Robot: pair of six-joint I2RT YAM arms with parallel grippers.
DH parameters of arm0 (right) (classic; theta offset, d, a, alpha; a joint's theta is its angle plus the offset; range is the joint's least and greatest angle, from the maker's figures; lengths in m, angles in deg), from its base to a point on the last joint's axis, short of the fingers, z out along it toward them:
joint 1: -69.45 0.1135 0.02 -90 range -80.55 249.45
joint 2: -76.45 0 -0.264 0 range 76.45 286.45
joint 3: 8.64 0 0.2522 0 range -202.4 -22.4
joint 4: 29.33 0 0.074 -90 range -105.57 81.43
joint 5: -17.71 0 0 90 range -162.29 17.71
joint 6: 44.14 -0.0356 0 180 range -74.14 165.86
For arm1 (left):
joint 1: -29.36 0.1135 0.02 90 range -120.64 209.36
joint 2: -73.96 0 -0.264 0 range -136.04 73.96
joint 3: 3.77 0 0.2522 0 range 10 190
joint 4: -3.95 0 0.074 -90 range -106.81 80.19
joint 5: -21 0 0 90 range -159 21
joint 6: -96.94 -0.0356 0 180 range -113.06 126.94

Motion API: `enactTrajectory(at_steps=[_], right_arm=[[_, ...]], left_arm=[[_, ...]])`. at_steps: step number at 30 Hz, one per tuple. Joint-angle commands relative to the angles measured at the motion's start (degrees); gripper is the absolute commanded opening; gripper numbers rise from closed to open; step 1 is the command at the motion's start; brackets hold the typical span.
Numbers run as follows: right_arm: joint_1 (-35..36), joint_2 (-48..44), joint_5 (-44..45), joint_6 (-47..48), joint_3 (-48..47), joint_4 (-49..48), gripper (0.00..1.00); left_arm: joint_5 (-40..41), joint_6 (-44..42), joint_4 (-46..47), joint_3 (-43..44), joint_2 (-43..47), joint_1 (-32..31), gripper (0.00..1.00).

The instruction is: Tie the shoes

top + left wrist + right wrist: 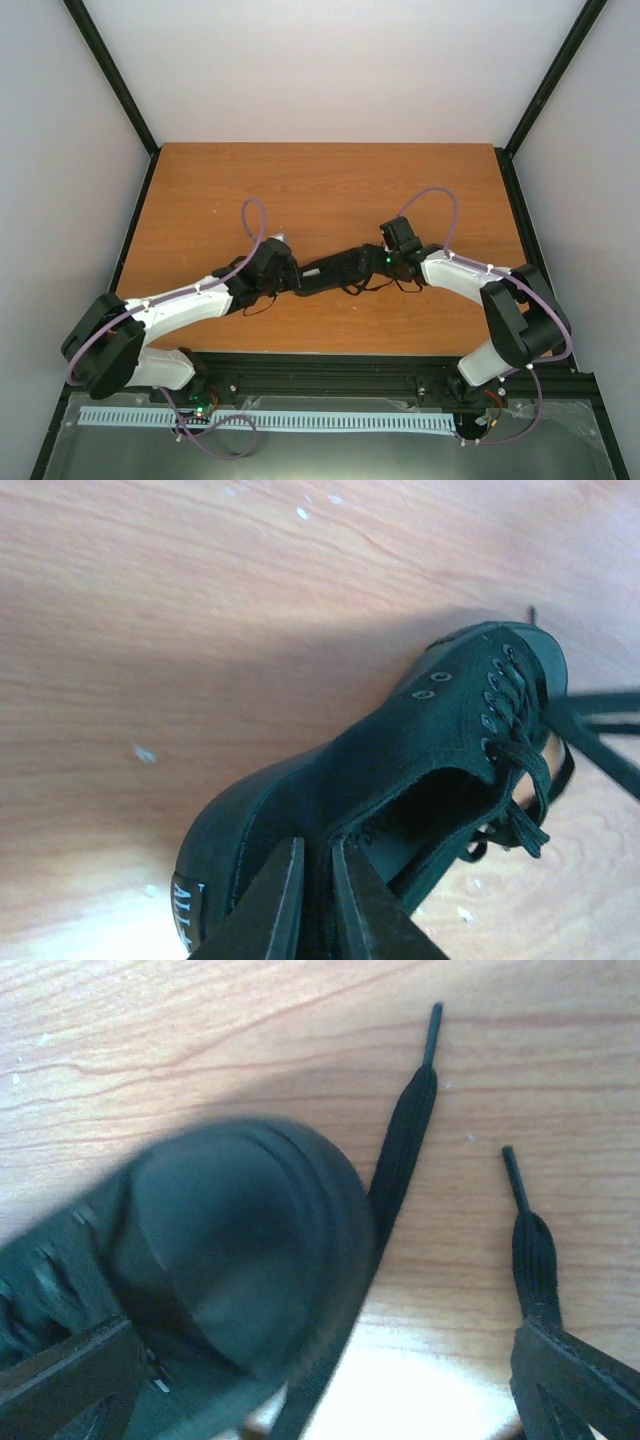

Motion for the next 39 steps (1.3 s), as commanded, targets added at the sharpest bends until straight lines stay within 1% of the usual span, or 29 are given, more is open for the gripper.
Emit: enactTrajectory(at_steps=[1,5,8,9,11,15,18,21,22,23,28,34,36,39], right_arm=[[0.4,-0.2,2.8,1.3,-2.7,0.5,1.00],[0.4,-3.6,5.1,1.5,-1.4,1.9,1.00],[0.4,-5.9,6.4,1.3,0.0,3.7,1.00],[0.4,-6.7,6.4,1.2,0.7,4.2,1.00],[0.4,-8.6,5.6,0.9,2.0,4.5,0.99],[0.4,-11.1,1.2,0.9,3.9,2.1,0.92],[0.4,-9.9,-2.8,1.6,3.9,-0.9,0.85],[0.4,-7.1,-7.2,2.6,2.8,-3.8,0.81],[0.5,-5.9,-8.1,3.1,2.2,-4.3,0.80],[0.7,-3.5,-9.3,4.1,0.8,-5.0,0.77],[2.0,2.7,-10.7,6.5,-3.5,-5.8,0.75],[4.3,7.9,-12.2,8.9,-9.2,-5.1,0.72],[4.5,6.8,-10.4,9.2,-9.6,-3.7,0.75],[4.4,2.6,-3.8,10.6,-9.6,1.0,0.85]], left_arm=[[-4.9,2.4,2.0,2.2,0.1,-4.3,0.12],[-5.2,2.9,1.5,2.7,-0.6,-6.9,0.16],[-5.0,3.1,0.6,2.1,0.0,-7.2,0.23],[-4.9,3.0,0.3,1.9,0.3,-7.2,0.31],[-4.7,2.3,-0.3,1.7,1.2,-7.2,0.41],[-3.8,-0.5,-1.4,2.7,2.5,-7.2,0.56],[-4.9,-3.2,-1.7,4.6,1.9,-6.9,0.65],[-6.9,-5.4,-1.8,6.1,1.1,-5.9,0.74],[-7.5,-5.8,-1.9,6.2,1.0,-5.3,0.77],[-9.3,-6.2,-1.5,5.9,1.3,-3.5,0.81],[-10.7,-6.8,-2.1,4.2,3.7,-0.2,0.86],[-10.0,-7.4,-3.0,3.6,6.1,0.5,0.88],[-9.6,-7.8,-3.2,3.5,6.6,0.7,0.89],[-8.7,-8.8,-3.8,3.7,6.9,1.1,0.92]])
